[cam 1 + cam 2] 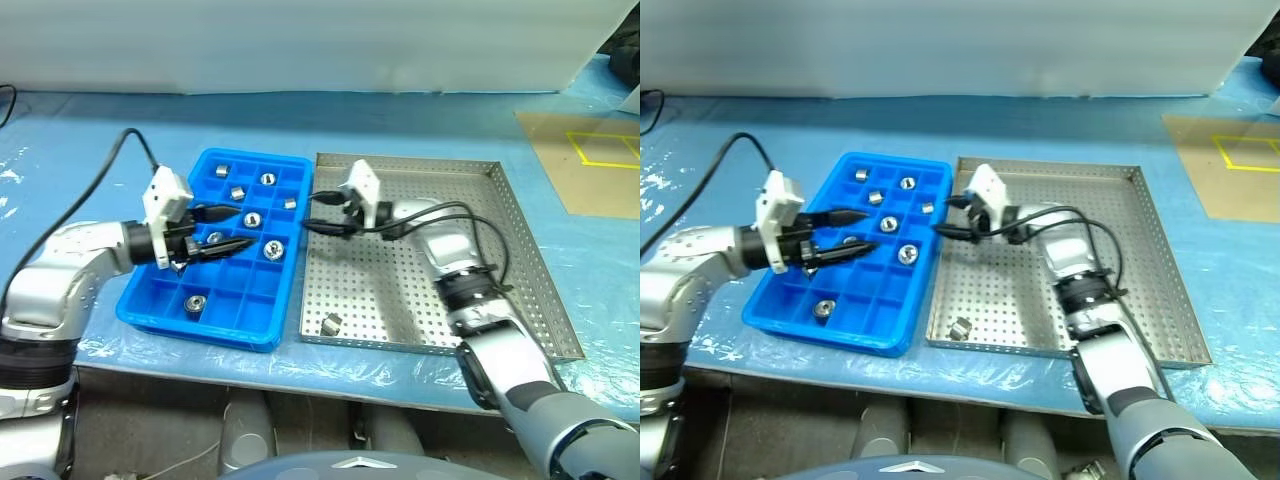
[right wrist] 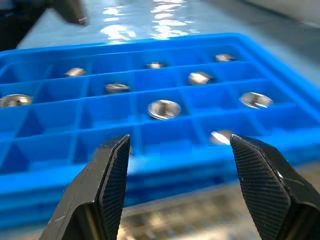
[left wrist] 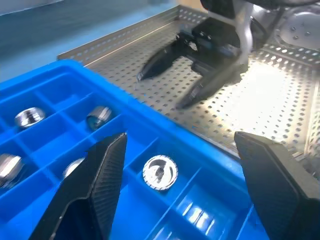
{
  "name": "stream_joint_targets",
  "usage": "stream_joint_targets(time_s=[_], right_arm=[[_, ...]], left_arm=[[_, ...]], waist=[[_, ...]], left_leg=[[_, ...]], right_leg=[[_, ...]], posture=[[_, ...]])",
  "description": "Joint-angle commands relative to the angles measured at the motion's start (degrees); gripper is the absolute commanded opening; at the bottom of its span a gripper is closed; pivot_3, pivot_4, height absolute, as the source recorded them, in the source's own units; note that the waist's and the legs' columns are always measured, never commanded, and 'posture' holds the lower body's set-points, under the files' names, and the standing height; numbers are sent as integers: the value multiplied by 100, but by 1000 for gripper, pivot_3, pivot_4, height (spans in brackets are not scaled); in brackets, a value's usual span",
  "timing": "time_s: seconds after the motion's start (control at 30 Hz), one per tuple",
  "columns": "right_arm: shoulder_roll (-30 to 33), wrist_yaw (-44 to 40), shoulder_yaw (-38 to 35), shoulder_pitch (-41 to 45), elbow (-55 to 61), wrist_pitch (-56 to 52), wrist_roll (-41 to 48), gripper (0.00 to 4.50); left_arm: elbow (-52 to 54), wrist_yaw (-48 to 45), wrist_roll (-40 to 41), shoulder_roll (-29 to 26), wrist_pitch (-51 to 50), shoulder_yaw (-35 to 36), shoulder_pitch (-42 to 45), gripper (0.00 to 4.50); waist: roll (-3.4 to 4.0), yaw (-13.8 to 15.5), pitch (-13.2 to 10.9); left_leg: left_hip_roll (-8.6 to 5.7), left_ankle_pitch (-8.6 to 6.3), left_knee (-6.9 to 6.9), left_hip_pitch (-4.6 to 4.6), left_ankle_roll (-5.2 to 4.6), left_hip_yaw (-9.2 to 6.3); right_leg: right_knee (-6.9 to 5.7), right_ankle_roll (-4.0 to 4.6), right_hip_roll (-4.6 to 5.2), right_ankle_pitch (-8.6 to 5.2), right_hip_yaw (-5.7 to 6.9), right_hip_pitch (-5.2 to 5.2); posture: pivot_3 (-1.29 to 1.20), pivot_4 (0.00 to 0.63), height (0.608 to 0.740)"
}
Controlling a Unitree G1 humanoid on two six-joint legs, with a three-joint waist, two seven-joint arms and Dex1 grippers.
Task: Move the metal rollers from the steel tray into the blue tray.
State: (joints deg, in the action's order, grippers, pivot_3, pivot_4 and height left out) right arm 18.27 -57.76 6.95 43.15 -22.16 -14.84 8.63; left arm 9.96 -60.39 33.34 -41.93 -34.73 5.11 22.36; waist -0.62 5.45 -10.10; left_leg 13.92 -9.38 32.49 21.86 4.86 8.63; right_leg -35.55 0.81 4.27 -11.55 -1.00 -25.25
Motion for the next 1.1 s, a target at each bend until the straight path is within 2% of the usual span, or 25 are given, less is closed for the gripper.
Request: stream_joint_targets(time_s=[0.03,0.23,0.4,0.57,0.77,1.1], right_arm=[[421,334,-468,-459,994,-510,238,3302],[1044,718,-973,-1470,2254,-1122,448,3302],[1242,1086,-1175,-1996,2772,-1350,478,3302],[1204,1342,-1156,-2285,2679,-1274,403,3302],[1229,1464,-986,-2551,2376,-1105,251,3302],[1174,1522,-830,-2376,1492,-643,93,3302]], left_arm=[[-289,-242,-124,274,251,-430,396,3652],[-1144,-760,-390,711,655,-957,1079,3652],[-1779,-1148,-657,956,1021,-1233,1469,3652],[-2151,-1369,-800,1135,1205,-1308,1694,3652],[-2291,-1500,-924,1191,1307,-1325,1740,3652],[-1978,-1434,-901,1092,1221,-1199,1472,3652]], waist=[[-1,-29,1],[-1,-219,1],[-1,-466,1],[-1,-598,1],[-1,-622,1],[0,-616,1]], left_leg=[[0,0,-1,-5,0,1],[0,1,-3,-12,1,7],[-10,-1,-3,-27,-2,24],[-10,-2,-2,-36,-5,33],[-13,-15,2,-33,-26,40],[-14,-19,6,-32,-33,43]], right_leg=[[0,0,-1,0,-5,1],[2,-2,-8,1,-18,0],[3,-5,-9,2,-42,4],[2,-7,-10,3,-52,6],[15,-6,-9,3,-55,10],[18,-6,-8,3,-54,12]], posture=[[-119,150,740],[-242,150,740],[-315,150,740],[-342,150,740],[-341,150,740],[-279,150,740]])
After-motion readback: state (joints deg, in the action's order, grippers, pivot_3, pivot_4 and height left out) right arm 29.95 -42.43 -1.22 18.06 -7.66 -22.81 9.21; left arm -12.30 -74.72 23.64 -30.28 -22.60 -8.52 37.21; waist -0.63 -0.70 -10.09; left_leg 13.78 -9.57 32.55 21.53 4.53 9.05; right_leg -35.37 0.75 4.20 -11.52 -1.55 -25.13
